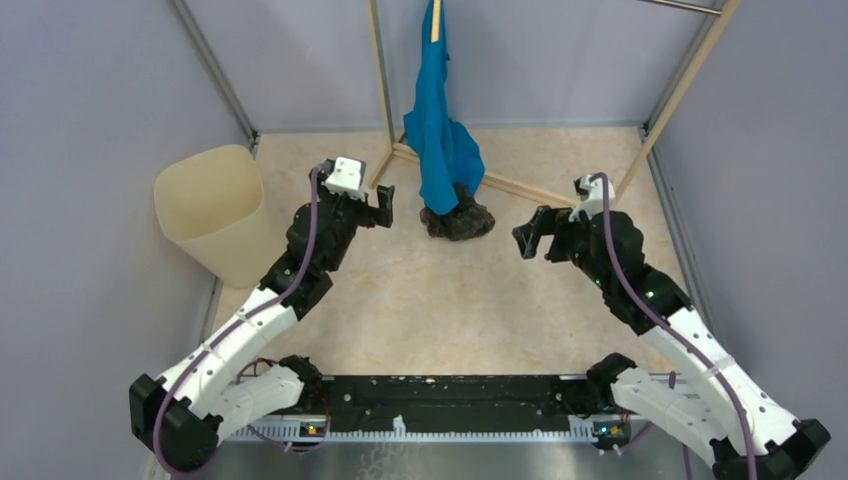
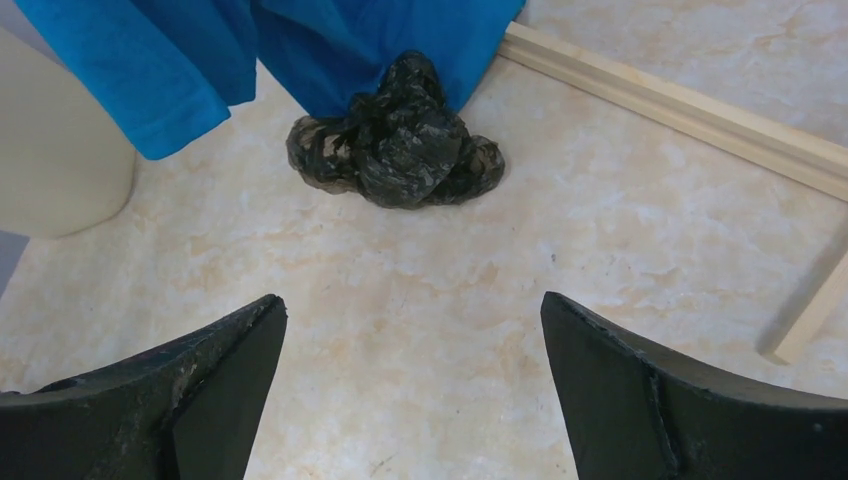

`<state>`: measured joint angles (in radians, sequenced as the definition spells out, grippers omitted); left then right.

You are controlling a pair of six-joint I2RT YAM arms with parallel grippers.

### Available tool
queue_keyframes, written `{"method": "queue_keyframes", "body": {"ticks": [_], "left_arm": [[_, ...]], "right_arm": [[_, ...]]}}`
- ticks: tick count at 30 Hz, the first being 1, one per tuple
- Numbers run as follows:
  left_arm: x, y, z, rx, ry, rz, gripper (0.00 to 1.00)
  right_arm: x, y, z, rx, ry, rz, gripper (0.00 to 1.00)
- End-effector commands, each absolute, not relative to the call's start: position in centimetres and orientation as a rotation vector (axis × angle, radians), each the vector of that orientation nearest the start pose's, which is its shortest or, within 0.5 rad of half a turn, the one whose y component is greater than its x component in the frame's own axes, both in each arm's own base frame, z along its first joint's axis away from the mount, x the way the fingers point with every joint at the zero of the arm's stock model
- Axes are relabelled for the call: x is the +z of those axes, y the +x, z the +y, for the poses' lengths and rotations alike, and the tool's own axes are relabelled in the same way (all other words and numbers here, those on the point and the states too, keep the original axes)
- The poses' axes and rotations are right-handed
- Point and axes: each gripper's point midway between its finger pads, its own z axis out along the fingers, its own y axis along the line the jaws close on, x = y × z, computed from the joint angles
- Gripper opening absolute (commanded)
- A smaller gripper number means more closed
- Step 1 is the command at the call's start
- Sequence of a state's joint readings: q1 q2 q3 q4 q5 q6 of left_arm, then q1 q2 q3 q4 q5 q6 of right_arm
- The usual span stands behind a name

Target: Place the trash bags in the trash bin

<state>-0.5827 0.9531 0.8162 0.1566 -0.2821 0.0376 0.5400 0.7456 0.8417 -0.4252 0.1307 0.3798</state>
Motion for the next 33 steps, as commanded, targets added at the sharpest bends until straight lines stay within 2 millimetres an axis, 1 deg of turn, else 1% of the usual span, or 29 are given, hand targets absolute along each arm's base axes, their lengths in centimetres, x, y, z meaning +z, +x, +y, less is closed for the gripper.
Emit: {"method": "queue_keyframes", "body": {"ticks": [1,3,7,10,14,15,16,17,18,20,25,29,30,31,33], "left_arm": [[34.5,33.0,-15.6,-0.222,0.227,1.459,0.99],[34.5,33.0,-15.5,-0.219,0.226,1.458,0.99],[34.5,33.0,-15.7,-0.226,0.228,1.461,0.99],[34.3,33.2,-15.8,-0.226,0.23,1.47,0.99],[34.0,33.3,-15.9,-0.224,0.234,1.479,0.99],[34.0,33.3,-15.9,-0.224,0.232,1.48,0.99],[34.0,33.3,-16.0,-0.231,0.227,1.481,0.99],[34.0,33.3,-16.0,-0.234,0.223,1.482,0.99],[33.9,33.4,-16.0,-0.237,0.223,1.485,0.99],[33.7,33.4,-16.2,-0.244,0.23,1.489,0.99],[33.6,33.3,-16.9,-0.278,0.247,1.498,0.99],[33.4,33.4,-17.3,-0.29,0.258,1.502,0.99],[33.4,33.4,-17.4,-0.294,0.263,1.503,0.99],[33.3,33.4,-17.5,-0.295,0.266,1.506,0.99],[33.3,33.4,-17.6,-0.3,0.273,1.508,0.99]], "right_arm": [[25.7,27.0,15.8,0.55,-0.063,1.897,0.99],[25.4,27.8,16.5,0.562,-0.071,1.895,0.99],[24.8,29.2,18.5,0.615,-0.136,1.859,0.99],[23.2,31.2,18.6,0.567,-0.102,1.868,0.99],[21.1,33.8,19.7,0.564,-0.078,1.913,0.99],[20.4,34.4,20.1,0.583,-0.061,1.933,0.99],[20.1,35.5,20.1,0.619,-0.01,1.941,0.99],[18.9,36.2,20.6,0.682,0.01,1.979,0.99],[18.2,36.6,21.2,0.771,0.026,2.008,0.99],[17.2,37.8,21.8,0.85,0.058,2.027,0.99],[15.6,39.6,23.3,0.925,0.083,2.035,0.98],[14.1,40.3,23.9,0.951,0.079,2.03,0.95],[13.7,40.4,24.2,0.963,0.071,2.03,0.94],[13.4,40.7,24.5,0.974,0.057,2.027,0.9],[12.8,41.2,24.8,0.967,0.01,2.017,0.77]]}}
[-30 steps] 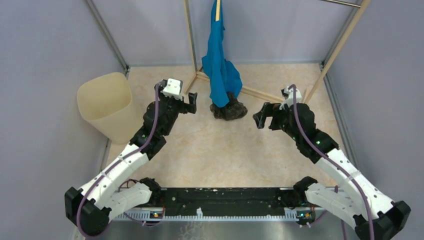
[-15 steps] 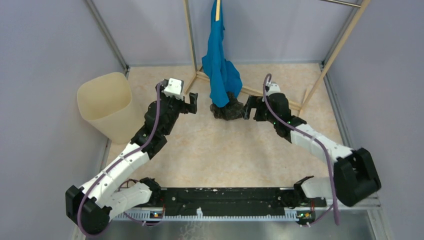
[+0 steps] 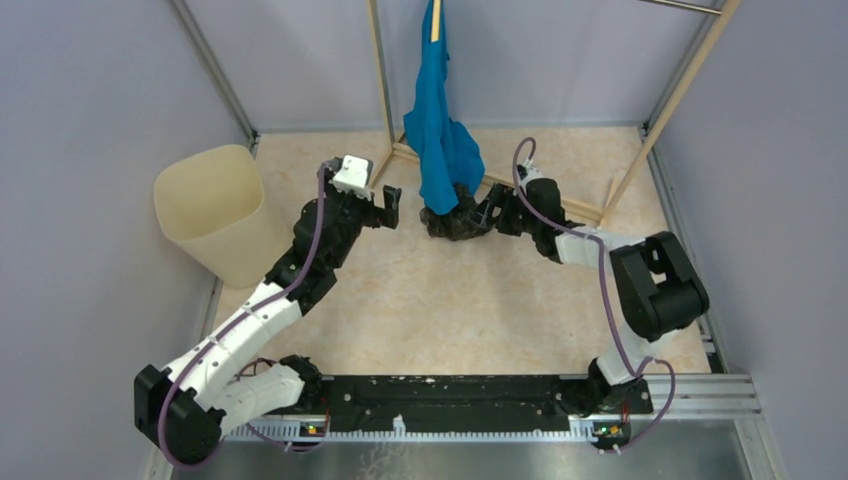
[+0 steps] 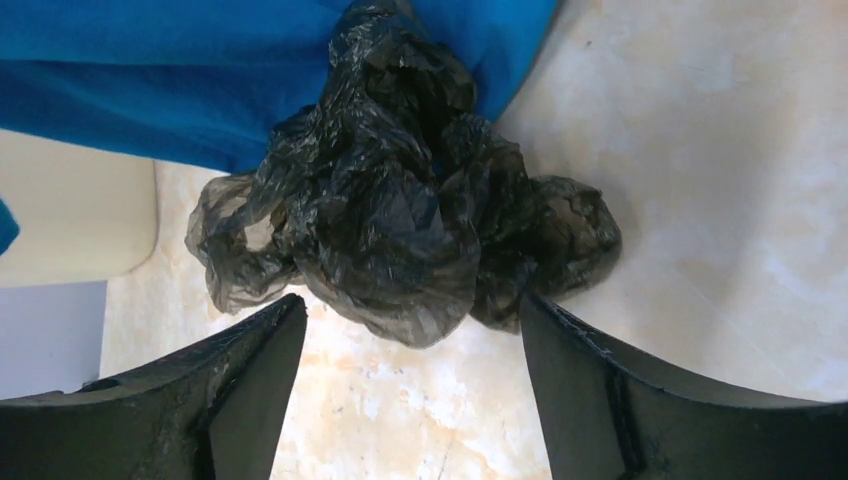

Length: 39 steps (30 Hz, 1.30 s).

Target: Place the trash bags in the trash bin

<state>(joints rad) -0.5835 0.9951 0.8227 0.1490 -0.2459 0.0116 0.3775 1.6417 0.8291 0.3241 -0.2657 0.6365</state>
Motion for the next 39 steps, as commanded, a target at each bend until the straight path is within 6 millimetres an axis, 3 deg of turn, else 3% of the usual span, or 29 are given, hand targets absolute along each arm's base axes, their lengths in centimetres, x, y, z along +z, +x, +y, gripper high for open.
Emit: {"method": "queue_keyframes", "body": {"ticks": [1,4,6,9,12,16,20,22,23,27,30,33,39], "left_arm": [[33.3,33.4,-17.7,-0.302,0.276,1.508,0.99],[33.1,33.4,-17.7,-0.302,0.278,1.511,0.99],[32.9,33.5,-17.7,-0.299,0.278,1.516,0.99],[32.3,33.6,-18.2,-0.305,0.297,1.533,0.99],[31.3,33.9,-19.2,-0.327,0.342,1.565,0.99],[29.8,34.2,-20.5,-0.343,0.392,1.614,0.99],[29.5,33.2,-21.5,-0.418,0.297,1.712,0.99],[29.4,31.6,-21.8,-0.535,0.203,1.808,0.99],[29.3,30.3,-22.2,-0.624,0.158,1.848,0.99],[29.3,24.1,-23.9,-0.991,0.161,1.857,0.99],[27.6,21.1,-22.9,-1.115,0.067,1.89,0.99],[25.3,18.8,-22.0,-1.148,0.037,1.968,0.99],[19.5,16.4,-22.9,-1.213,0.059,2.179,0.98]], "right_arm": [[12.3,41.4,24.9,0.956,-0.013,2.009,0.73],[12.3,42.1,25.0,0.923,-0.08,1.971,0.64],[12.7,41.9,25.2,0.937,-0.114,1.947,0.49],[13.9,39.9,26.0,1.026,-0.175,1.878,0.28],[14.1,36.7,26.6,1.093,-0.221,1.83,0.0],[14.1,32.3,27.0,1.176,-0.217,1.826,0.0],[15.3,27.3,28.0,1.275,-0.227,1.885,0.0],[17.2,25.0,28.2,1.286,-0.284,1.9,0.0],[17.1,24.3,28.2,1.262,-0.287,1.932,0.0],[20.3,21.3,27.7,1.284,-0.314,1.865,0.0],[20.4,20.3,27.6,1.309,-0.348,1.868,0.0],[19.3,19.8,27.7,1.314,-0.371,1.899,0.0],[17.2,18.6,28.2,1.414,-0.362,1.921,0.0]]}}
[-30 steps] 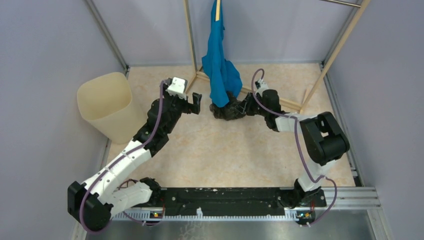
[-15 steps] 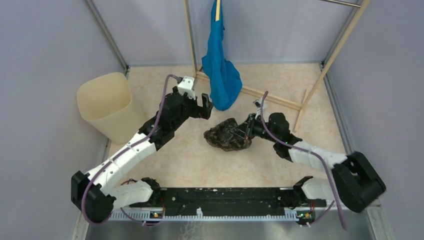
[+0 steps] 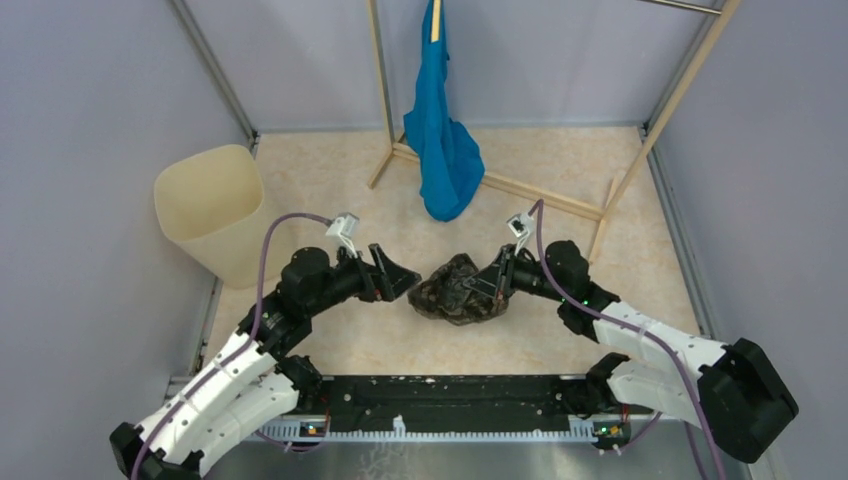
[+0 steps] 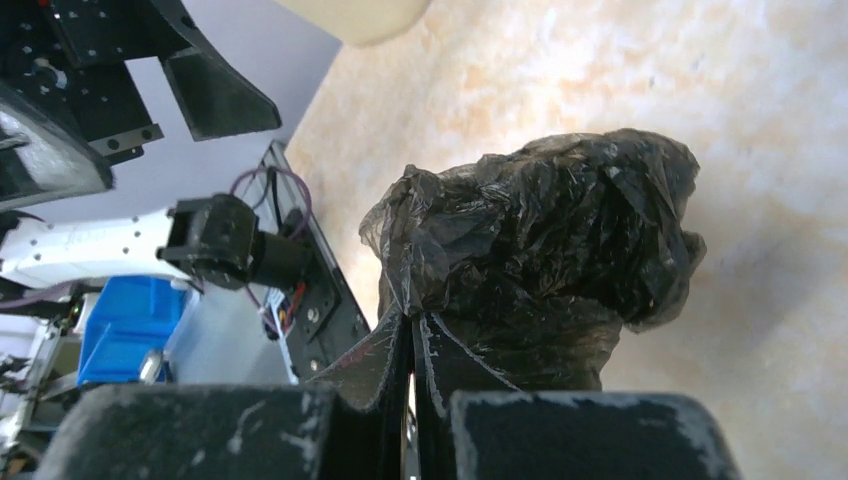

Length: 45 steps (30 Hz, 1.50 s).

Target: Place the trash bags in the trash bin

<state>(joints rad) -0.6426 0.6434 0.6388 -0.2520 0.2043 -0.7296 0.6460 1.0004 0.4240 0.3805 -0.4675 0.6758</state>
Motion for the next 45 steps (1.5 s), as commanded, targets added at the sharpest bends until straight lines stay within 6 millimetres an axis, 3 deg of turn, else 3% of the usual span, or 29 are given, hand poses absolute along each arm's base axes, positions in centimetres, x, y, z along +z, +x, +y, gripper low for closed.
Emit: {"method": "queue_keyframes", "body": {"ticks": [1,3,8,10,12,16,22,27,29,32,35,38,41,45], "left_arm": [[18.5,16.4,-23.3,-1.218,0.071,2.214,0.98],[16.5,16.3,-23.9,-1.14,0.083,2.333,0.98],[15.1,18.1,-25.5,-0.781,0.149,2.401,0.96],[14.2,18.5,-26.2,-0.751,0.182,2.415,0.72],[12.7,18.4,-26.7,-0.744,0.214,2.443,0.62],[10.8,18.5,-26.8,-0.71,0.212,2.474,0.62],[10.4,19.4,-27.2,-0.665,0.238,2.454,0.58],[9.2,19.3,-27.1,-0.651,0.226,2.48,0.25],[8.9,19.1,-26.4,-0.628,0.195,2.482,0.1],[8.6,19.0,-24.3,-0.572,0.11,2.465,0.0],[8.5,18.4,-22.5,-0.566,0.007,2.443,0.0],[8.6,17.6,-21.9,-0.637,-0.033,2.407,0.0],[8.4,17.0,-21.5,-0.692,-0.062,2.38,0.0],[8.2,16.6,-21.3,-0.736,-0.074,2.356,0.0]], "right_arm": [[17.0,18.4,28.2,1.425,-0.365,1.921,0.0],[16.2,18.2,28.2,1.427,-0.37,1.948,0.0],[15.0,17.7,27.4,1.389,-0.364,1.983,0.0],[14.8,17.5,27.1,1.381,-0.359,1.986,0.0],[14.8,17.4,26.9,1.372,-0.358,1.985,0.0],[15.1,17.1,26.7,1.372,-0.358,1.98,0.0],[15.0,17.0,26.8,1.386,-0.354,1.984,0.0],[14.5,17.0,26.8,1.379,-0.339,2.022,0.0],[14.0,17.2,26.5,1.337,-0.346,2.069,0.24],[13.6,17.9,25.1,1.178,-0.334,2.145,0.68],[13.8,18.8,22.5,0.996,-0.235,2.174,0.9],[13.4,19.1,20.0,0.886,-0.128,2.197,0.96],[11.3,18.7,18.5,0.842,-0.065,2.259,0.96],[9.3,17.5,19.3,0.966,-0.092,2.309,0.87]]}}
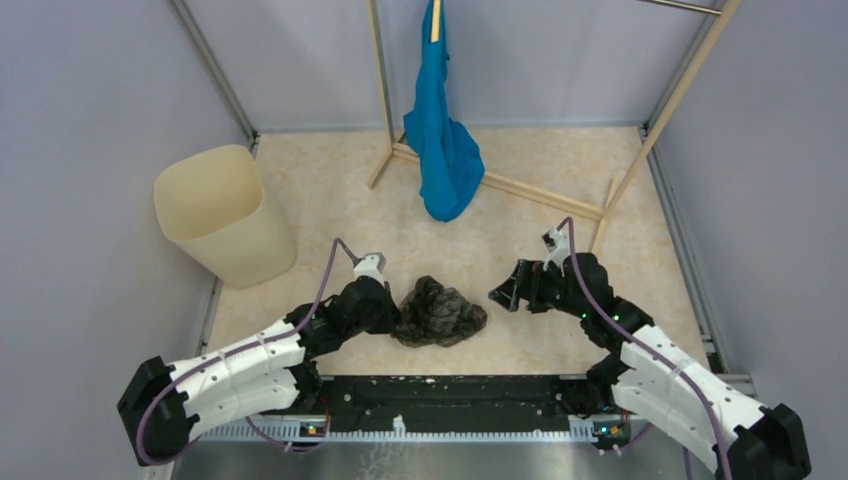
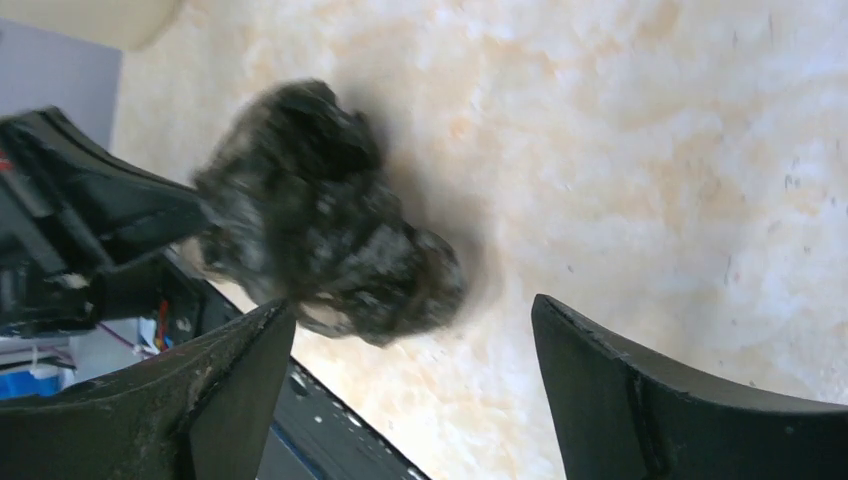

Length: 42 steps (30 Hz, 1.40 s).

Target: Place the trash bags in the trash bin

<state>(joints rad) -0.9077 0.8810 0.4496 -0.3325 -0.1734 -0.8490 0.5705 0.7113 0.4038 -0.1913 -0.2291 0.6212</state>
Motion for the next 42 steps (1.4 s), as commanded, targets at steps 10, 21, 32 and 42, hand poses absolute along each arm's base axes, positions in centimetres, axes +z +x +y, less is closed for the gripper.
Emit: {"method": "queue_keyframes", "body": {"ticks": [10,21,32,42], "left_arm": [[7.6,15.9,-21.3,-0.796,-0.091,2.346,0.0],[10.5,16.9,-20.5,-0.758,-0.147,2.297,0.0],[34.1,19.3,-16.1,-0.782,-0.217,1.834,0.0],[19.2,15.4,-14.8,-0.722,-0.267,2.162,0.0]], "right_arm": [[7.3,16.8,24.3,1.202,-0.198,2.33,0.69],[5.8,19.7,28.1,1.252,-0.136,2.28,0.28],[24.8,22.6,22.1,0.855,-0.179,1.997,0.0],[11.6,16.5,22.9,1.041,-0.168,2.319,0.0]]}}
